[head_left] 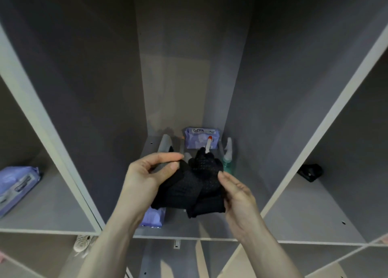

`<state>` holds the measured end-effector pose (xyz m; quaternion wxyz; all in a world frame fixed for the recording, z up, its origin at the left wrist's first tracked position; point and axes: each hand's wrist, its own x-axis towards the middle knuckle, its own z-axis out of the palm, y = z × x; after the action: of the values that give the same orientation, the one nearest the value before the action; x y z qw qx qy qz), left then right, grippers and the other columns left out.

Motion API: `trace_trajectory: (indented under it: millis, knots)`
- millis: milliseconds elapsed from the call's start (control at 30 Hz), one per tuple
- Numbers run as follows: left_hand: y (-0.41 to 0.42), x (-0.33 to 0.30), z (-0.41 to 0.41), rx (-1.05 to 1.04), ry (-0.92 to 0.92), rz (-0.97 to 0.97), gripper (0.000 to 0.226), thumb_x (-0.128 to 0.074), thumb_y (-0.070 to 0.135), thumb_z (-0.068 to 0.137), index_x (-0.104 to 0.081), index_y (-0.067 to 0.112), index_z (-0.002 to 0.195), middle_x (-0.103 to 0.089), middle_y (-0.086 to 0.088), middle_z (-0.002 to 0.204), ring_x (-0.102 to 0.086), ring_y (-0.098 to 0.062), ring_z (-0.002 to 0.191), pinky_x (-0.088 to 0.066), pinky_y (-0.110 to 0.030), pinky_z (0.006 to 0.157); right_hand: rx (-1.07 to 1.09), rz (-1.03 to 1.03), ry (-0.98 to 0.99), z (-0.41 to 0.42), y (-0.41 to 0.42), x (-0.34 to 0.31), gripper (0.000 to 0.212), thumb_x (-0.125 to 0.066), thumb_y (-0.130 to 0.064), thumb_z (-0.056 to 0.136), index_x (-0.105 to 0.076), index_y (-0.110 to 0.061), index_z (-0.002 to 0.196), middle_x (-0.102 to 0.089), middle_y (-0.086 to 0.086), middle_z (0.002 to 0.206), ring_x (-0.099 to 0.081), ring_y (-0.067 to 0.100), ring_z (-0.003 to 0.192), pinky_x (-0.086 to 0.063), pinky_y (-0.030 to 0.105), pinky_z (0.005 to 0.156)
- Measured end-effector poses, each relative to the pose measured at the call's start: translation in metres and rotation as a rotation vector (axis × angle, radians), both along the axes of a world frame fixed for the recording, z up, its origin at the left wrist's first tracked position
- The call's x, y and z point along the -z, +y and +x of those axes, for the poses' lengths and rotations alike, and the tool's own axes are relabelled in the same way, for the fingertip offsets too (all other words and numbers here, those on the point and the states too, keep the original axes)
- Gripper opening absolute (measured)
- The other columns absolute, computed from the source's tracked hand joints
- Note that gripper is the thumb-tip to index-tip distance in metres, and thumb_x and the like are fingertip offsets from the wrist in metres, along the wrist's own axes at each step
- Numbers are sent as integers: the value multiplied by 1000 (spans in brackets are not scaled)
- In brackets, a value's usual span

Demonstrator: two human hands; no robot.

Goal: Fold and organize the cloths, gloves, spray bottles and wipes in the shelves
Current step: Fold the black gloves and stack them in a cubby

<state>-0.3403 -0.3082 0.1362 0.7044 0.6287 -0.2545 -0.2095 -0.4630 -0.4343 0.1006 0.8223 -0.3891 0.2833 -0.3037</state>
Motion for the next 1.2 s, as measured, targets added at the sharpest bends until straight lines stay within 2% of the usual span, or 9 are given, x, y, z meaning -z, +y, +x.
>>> trace_trajectory:
  millis: [133, 267, 433, 567, 700, 867, 967, 1033, 1200]
  knots:
    - [10, 4, 10, -73, -139, 85, 38, -63, -4, 85, -74, 28, 103, -74, 10, 101, -67, -6, 100, -53, -26, 90, 73, -39, -5, -4, -6, -7, 15, -55, -10, 91, -66, -5, 99, -75, 8, 84, -71, 15, 71, -58, 24, 63]
    - [11, 6, 7, -86, -206, 105, 47, -60, -8, 86, -72, 32, 106, -72, 18, 104, -65, 1, 102, -52, -20, 88, 118, -100, -9, -5, -7, -12, 15, -52, -12, 93, -63, -13, 84, -74, 1, 79, -70, 12, 71, -55, 31, 71]
    - [4, 9, 1, -65, -78, 13, 42, -60, -7, 87, -72, 28, 107, -74, 10, 103, -67, -4, 101, -53, -19, 88, 85, 71, -29, -6, -3, -16, 28, -48, -17, 94, -62, -4, 114, -68, 15, 114, -63, 31, 107, -51, 40, 89]
    - [-4, 15, -1, -96, -12, 87, 25, -69, 15, 86, -72, 24, 108, -73, 8, 104, -67, -5, 101, -54, -19, 86, -20, 179, -64, -10, -2, -20, 37, -41, -24, 97, -63, -6, 121, -69, 15, 115, -68, 28, 100, -57, 35, 77]
    - [-5, 19, -4, -54, -5, 209, 52, -72, 48, 66, -69, 29, 115, -68, 13, 114, -62, -2, 109, -49, -26, 96, -41, 192, -92, -7, -2, -18, 38, -44, -27, 96, -63, -6, 121, -70, 14, 112, -70, 24, 89, -57, 33, 71]
    - [0, 15, -2, -182, -131, 244, 54, -75, 40, 74, -62, 28, 125, -62, 14, 120, -54, 1, 114, -41, -13, 91, -88, 45, -108, -7, -1, -19, 44, -63, -23, 80, -63, -8, 122, -68, 17, 115, -67, 31, 98, -58, 39, 81]
    - [-2, 13, -6, -38, -113, 196, 54, -76, 43, 63, -67, 31, 115, -67, 19, 111, -58, 12, 105, -45, -5, 88, -57, -35, -97, -4, 2, -18, 45, -64, -11, 76, -62, -6, 120, -69, 17, 112, -69, 27, 91, -60, 34, 74]
    - [-6, 14, -12, 84, -117, 197, 51, -79, 39, 60, -71, 28, 108, -72, 15, 102, -65, 5, 97, -52, -16, 88, -20, -52, -92, 1, 5, -17, 44, -63, -14, 77, -62, -5, 120, -69, 19, 112, -69, 28, 91, -59, 36, 74]
    - [-14, 19, -14, -135, -221, 170, 3, -76, 22, 79, -75, 23, 76, -73, 10, 73, -67, -5, 75, -52, -24, 71, 83, -173, -21, 4, 3, -12, 31, -56, -18, 88, -64, -4, 114, -73, 15, 103, -70, 27, 93, -59, 33, 77]
